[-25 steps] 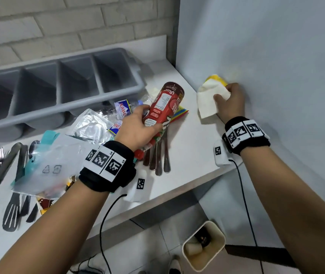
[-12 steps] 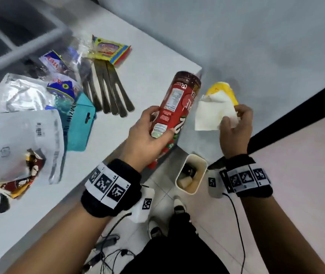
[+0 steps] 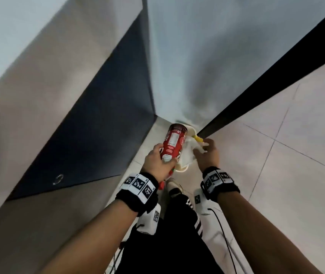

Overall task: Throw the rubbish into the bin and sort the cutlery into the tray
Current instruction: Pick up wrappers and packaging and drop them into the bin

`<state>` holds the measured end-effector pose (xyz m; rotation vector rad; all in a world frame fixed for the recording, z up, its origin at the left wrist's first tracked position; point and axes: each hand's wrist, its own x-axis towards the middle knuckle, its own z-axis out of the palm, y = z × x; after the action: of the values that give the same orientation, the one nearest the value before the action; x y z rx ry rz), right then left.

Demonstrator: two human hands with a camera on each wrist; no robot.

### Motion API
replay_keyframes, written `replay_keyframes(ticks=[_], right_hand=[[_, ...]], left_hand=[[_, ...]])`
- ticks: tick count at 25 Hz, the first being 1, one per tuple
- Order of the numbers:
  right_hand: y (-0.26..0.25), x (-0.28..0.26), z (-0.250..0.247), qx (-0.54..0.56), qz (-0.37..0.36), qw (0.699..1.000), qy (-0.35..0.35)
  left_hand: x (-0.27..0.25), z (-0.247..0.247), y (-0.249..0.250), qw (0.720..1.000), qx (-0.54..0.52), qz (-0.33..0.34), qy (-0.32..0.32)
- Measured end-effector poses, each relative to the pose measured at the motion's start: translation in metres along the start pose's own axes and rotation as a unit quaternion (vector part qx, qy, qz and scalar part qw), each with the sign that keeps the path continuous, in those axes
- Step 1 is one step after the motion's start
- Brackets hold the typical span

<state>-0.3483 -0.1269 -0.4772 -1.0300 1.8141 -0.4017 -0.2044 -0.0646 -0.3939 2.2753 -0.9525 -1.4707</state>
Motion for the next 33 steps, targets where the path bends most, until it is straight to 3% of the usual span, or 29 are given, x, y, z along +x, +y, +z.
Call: replay_keyframes(ticks=[3, 9, 13, 16, 20, 26, 31, 33], right_hand=[[0.048, 0.060, 0.037, -0.053, 0.037, 0.997, -0.031], [0.103, 0.141, 0.082, -0.126, 0.030, 0.990, -0.061], [0.124, 0.172, 0.092, -0.169, 0.006, 0.980, -0.110], [0.127, 0.174, 0.082, -0.165, 0.011, 0.981, -0.100], [0.086, 0.137, 0.048, -0.152, -0.021, 0.984, -0.089], [-0.043, 0.039, -0.014, -0.195, -0.140, 0.963, -0.126], [-0.162, -0.060, -0.064, -0.273, -0.281, 0.901, -0.189], [-0.211, -0.101, -0.079, -0.279, -0.363, 0.867, -0.195]], left_hand=[[0.077, 0.050, -0.030, 0.999, 0.016, -0.042, -0.017], [0.184, 0.108, -0.077, 0.995, 0.040, -0.094, -0.008], [0.224, 0.125, -0.082, 0.995, 0.036, -0.091, -0.012], [0.231, 0.122, -0.079, 0.995, 0.046, -0.084, -0.039], [0.190, 0.092, -0.052, 0.994, 0.059, -0.092, -0.027], [0.059, 0.008, 0.036, 0.999, -0.036, -0.022, -0.012], [-0.084, -0.087, 0.116, 0.981, -0.177, 0.064, 0.043], [-0.141, -0.136, 0.133, 0.961, -0.232, 0.105, 0.107]])
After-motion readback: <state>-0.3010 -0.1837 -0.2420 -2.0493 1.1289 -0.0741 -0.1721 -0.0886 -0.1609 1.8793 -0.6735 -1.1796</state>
